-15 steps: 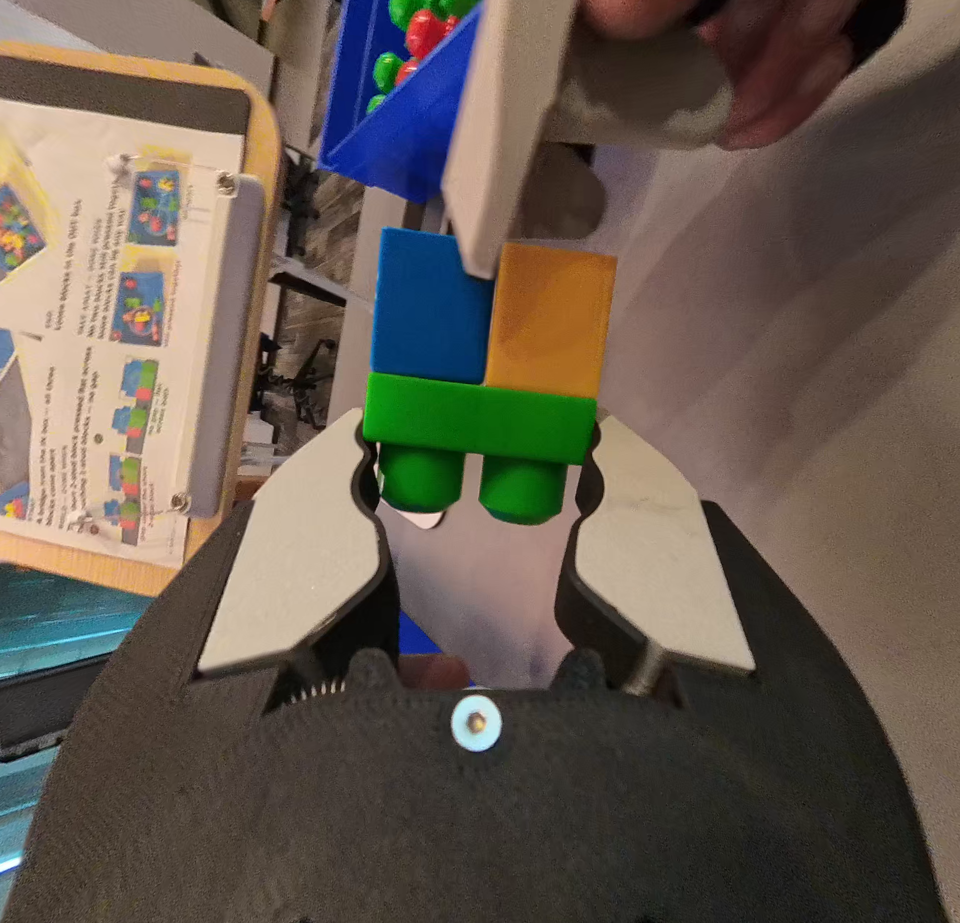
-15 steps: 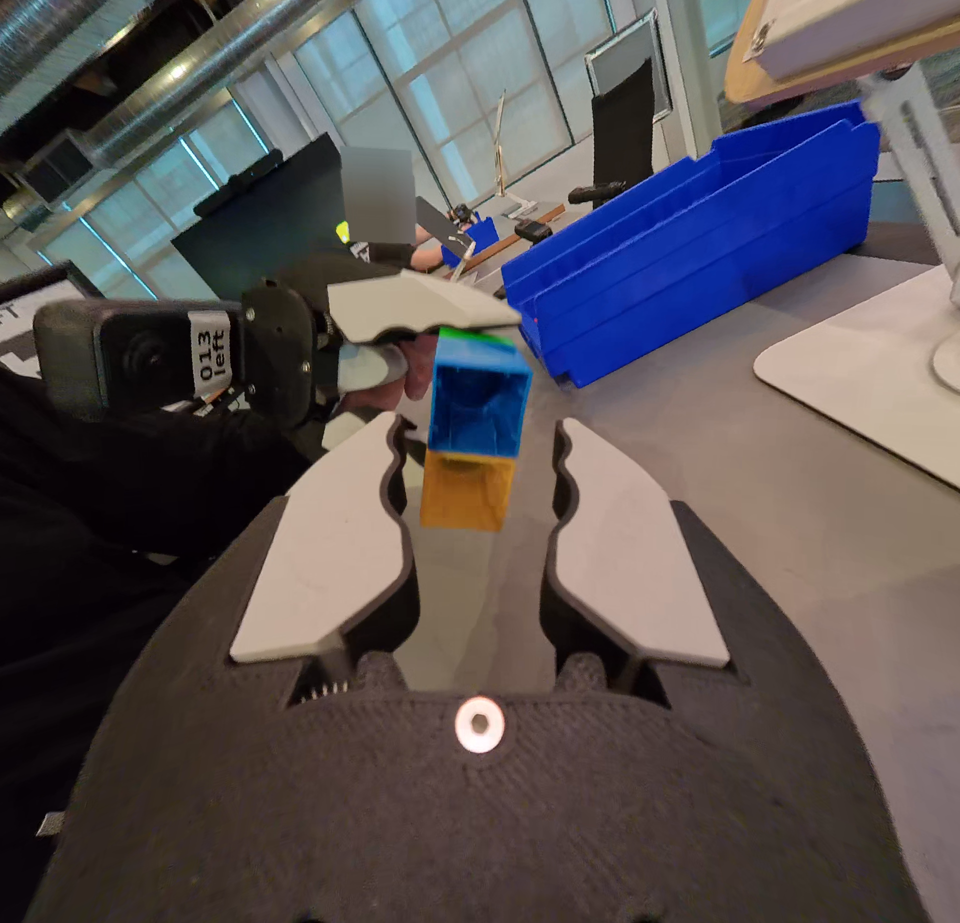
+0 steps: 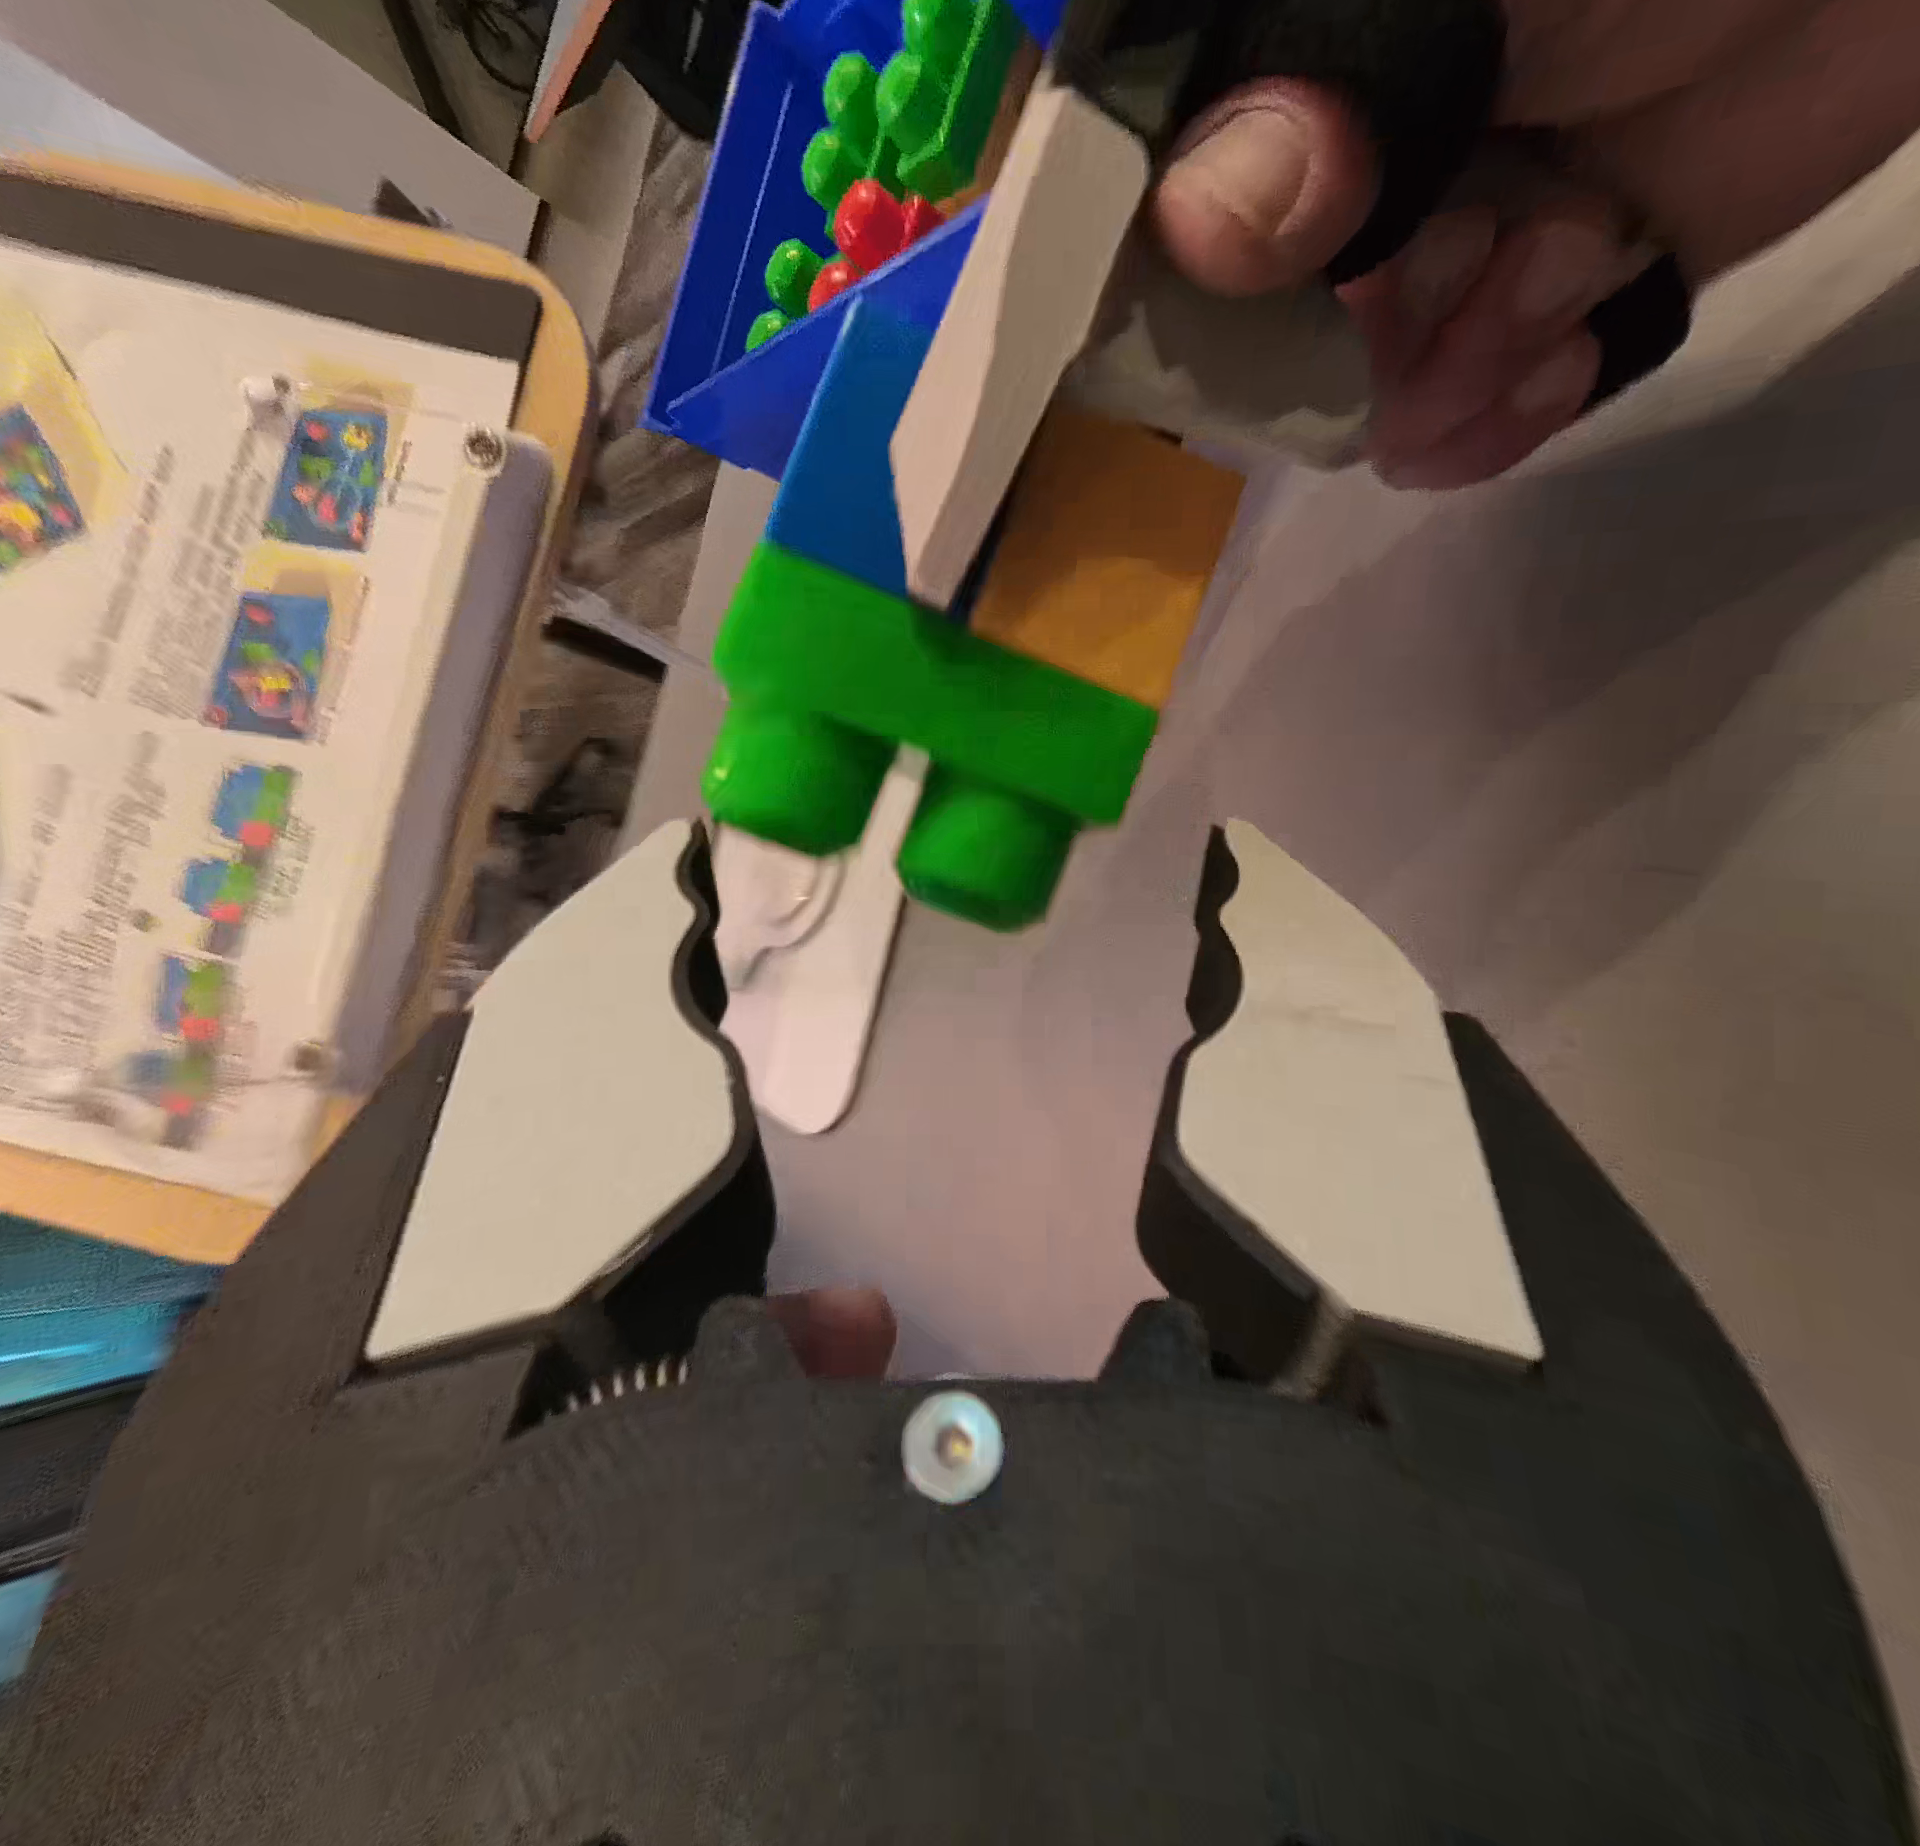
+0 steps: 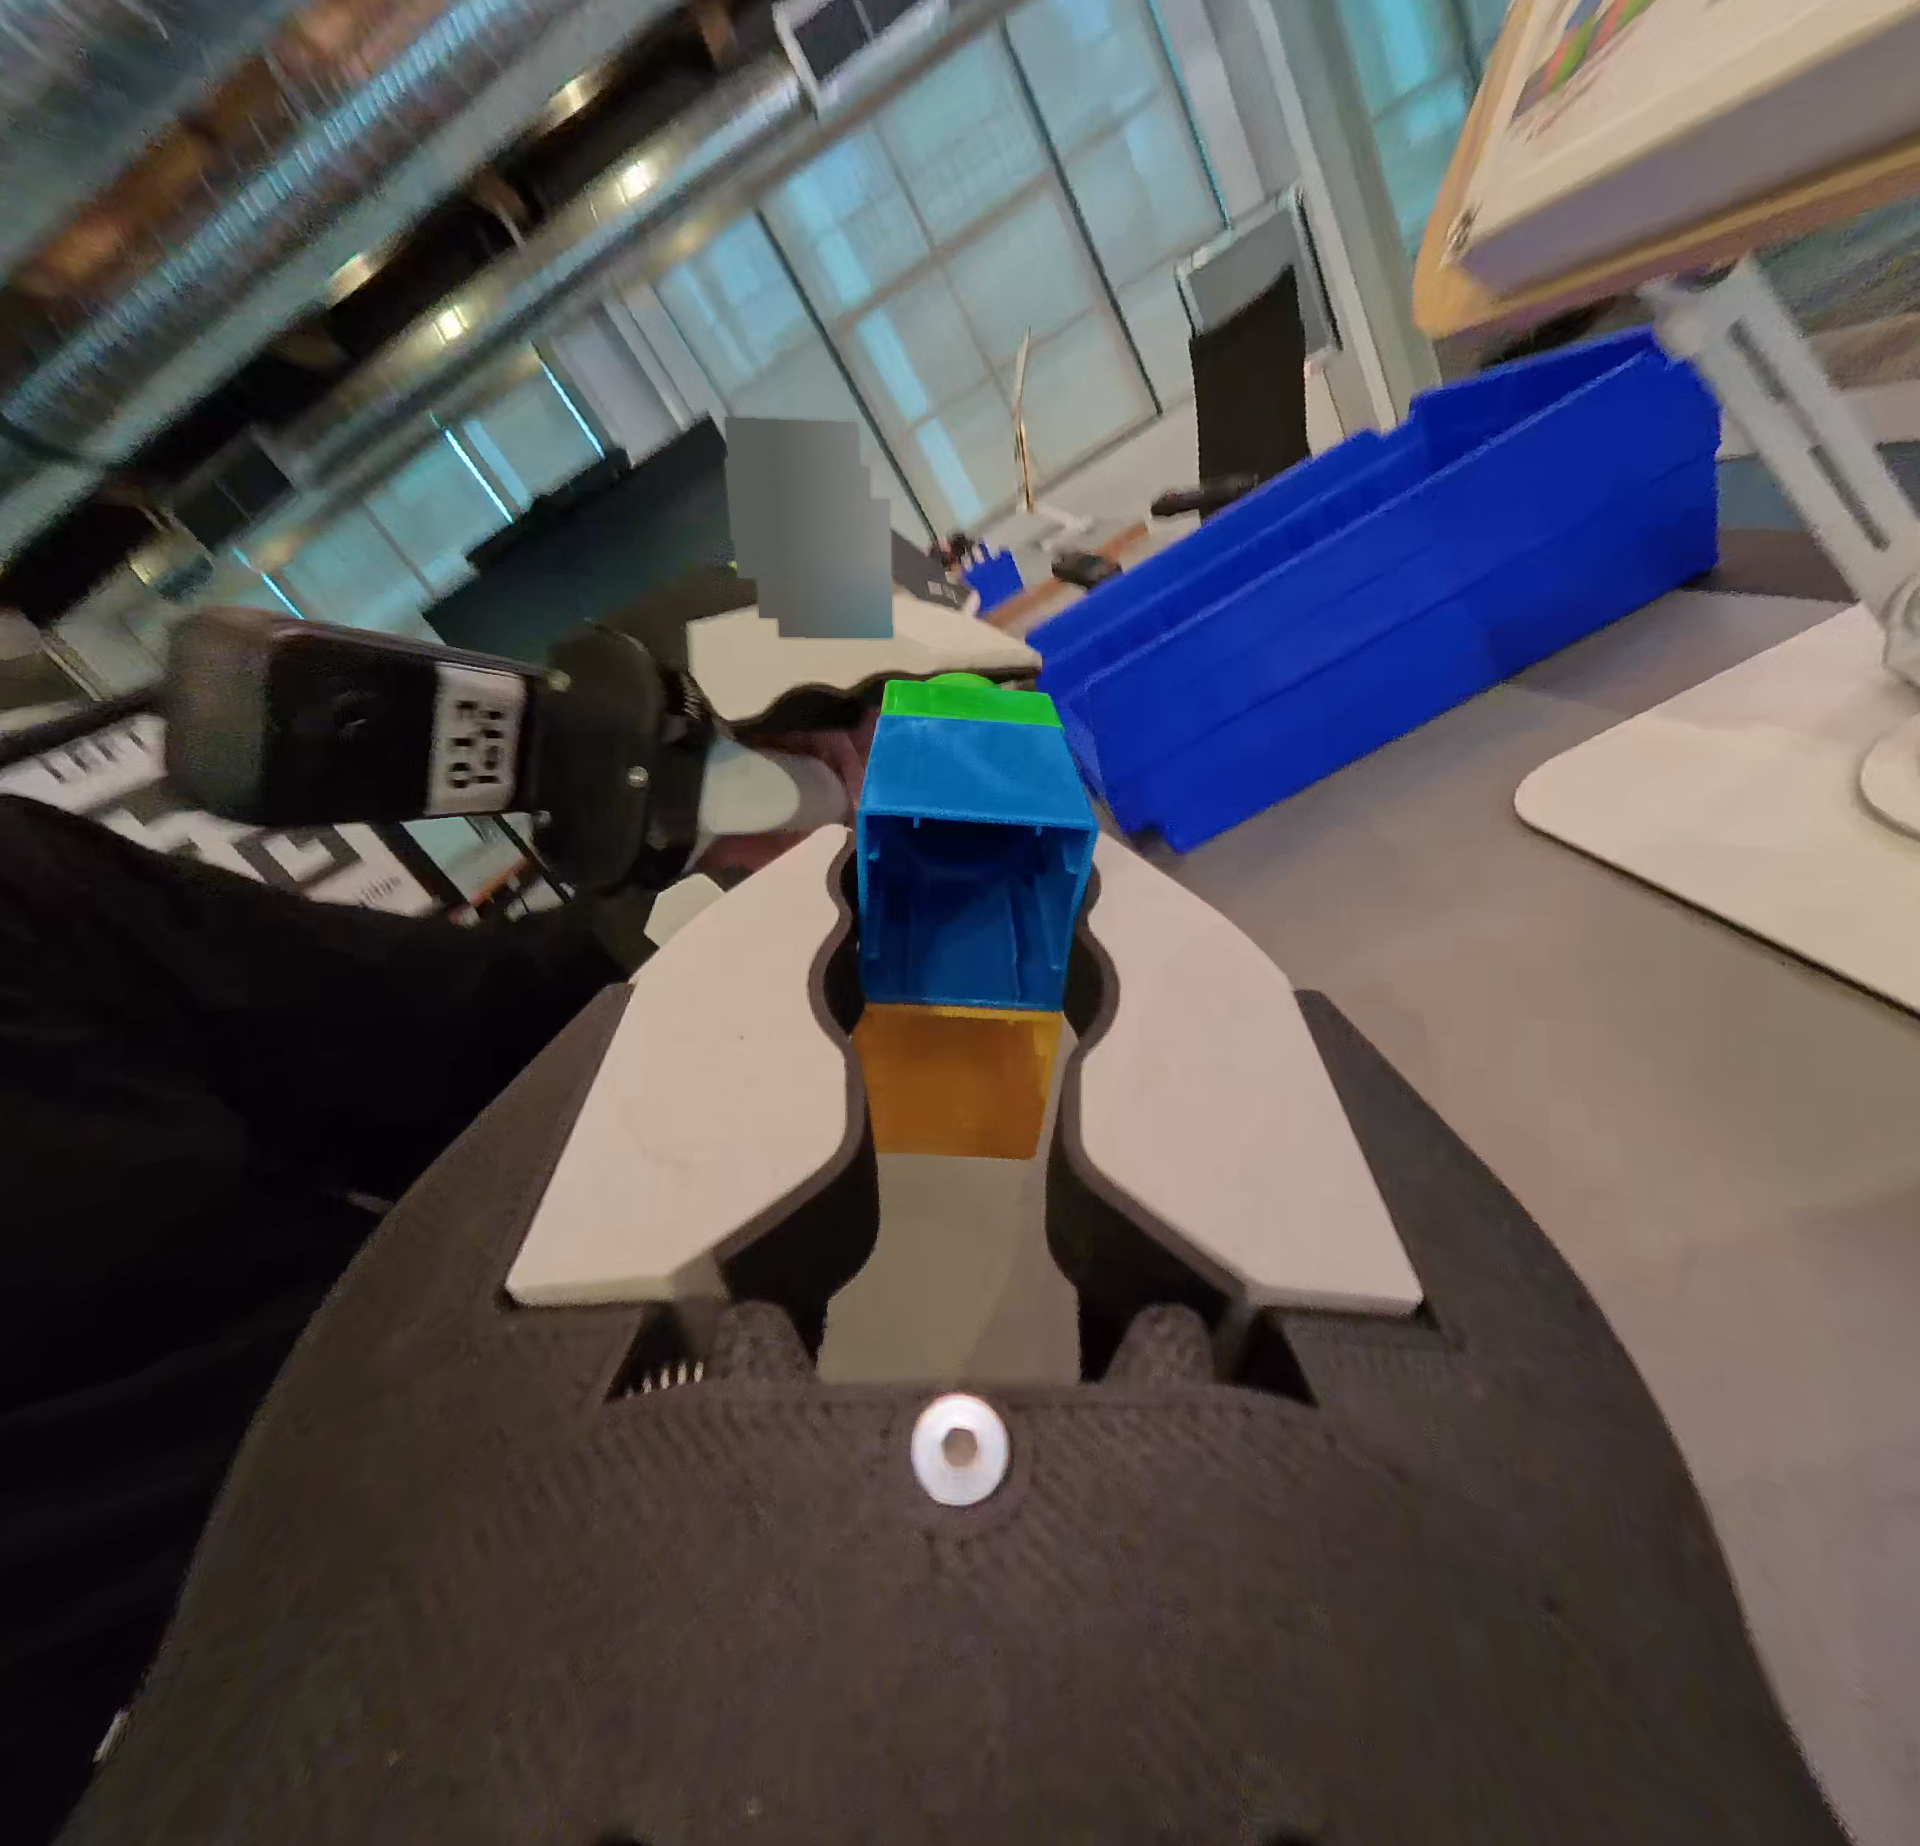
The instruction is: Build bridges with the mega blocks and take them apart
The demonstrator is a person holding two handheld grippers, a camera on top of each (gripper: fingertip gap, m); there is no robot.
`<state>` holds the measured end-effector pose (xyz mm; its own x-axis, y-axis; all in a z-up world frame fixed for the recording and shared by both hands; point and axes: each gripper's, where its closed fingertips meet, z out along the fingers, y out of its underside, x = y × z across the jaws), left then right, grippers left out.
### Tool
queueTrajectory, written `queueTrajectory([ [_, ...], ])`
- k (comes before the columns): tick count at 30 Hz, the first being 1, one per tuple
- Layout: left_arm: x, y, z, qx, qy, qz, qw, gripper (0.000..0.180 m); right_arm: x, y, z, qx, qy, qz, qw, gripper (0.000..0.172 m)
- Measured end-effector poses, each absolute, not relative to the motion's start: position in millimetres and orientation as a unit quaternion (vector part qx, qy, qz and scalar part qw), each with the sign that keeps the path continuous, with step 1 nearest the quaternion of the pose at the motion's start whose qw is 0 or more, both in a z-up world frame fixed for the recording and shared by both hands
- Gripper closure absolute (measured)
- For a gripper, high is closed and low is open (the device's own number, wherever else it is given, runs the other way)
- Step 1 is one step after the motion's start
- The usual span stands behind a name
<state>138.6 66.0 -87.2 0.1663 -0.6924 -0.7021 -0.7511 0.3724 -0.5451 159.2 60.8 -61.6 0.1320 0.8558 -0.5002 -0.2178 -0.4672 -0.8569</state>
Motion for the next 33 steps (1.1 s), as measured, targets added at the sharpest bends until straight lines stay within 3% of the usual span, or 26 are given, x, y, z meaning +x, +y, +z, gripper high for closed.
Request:
queueTrajectory([
  [3, 141.1, 59.6, -86.7, -0.627, 0.577, -0.162, 0.497, 0.083, 167.7, 64.1, -53.5, -0.583, -0.244, 0.625, 0.459, 0.136],
  [7, 158.0, 39.1, -70.2, -0.637, 0.461, -0.436, 0.438, 0.087, 166.0, 56.3, -44.1, -0.551, -0.254, 0.626, 0.49, 0.136],
  [14, 178.4, 20.4, -57.8, -0.582, 0.376, -0.625, 0.36, 0.122, 166.6, 46.9, -33.9, -0.515, -0.263, 0.633, 0.514, 0.136],
  [17, 175.7, 25.6, -60.0, -0.579, 0.366, -0.632, 0.362, 0.144, 163.5, 43.1, -32.8, -0.511, -0.269, 0.634, 0.514, 0.135],
  [23, 171.3, 27.3, -62.0, -0.591, 0.396, -0.594, 0.376, 0.144, 163.3, 42.9, -33.9, -0.513, -0.277, 0.626, 0.518, 0.134],
  [25, 164.7, 33.6, -66.2, -0.611, 0.421, -0.545, 0.389, 0.144, 170.0, 49.7, -31.7, -0.523, -0.272, 0.616, 0.522, 0.119],
  [27, 155.2, 36.0, -62.3, -0.616, 0.437, -0.527, 0.39, 0.144, 175.0, 53.0, -31.8, -0.537, -0.3, 0.576, 0.538, 0.12],
  [33, 129.9, 43.2, -85.5, -0.663, 0.577, -0.297, 0.374, 0.144, 164.6, 39.4, -41.7, -0.561, -0.429, 0.456, 0.542, 0.122],
])
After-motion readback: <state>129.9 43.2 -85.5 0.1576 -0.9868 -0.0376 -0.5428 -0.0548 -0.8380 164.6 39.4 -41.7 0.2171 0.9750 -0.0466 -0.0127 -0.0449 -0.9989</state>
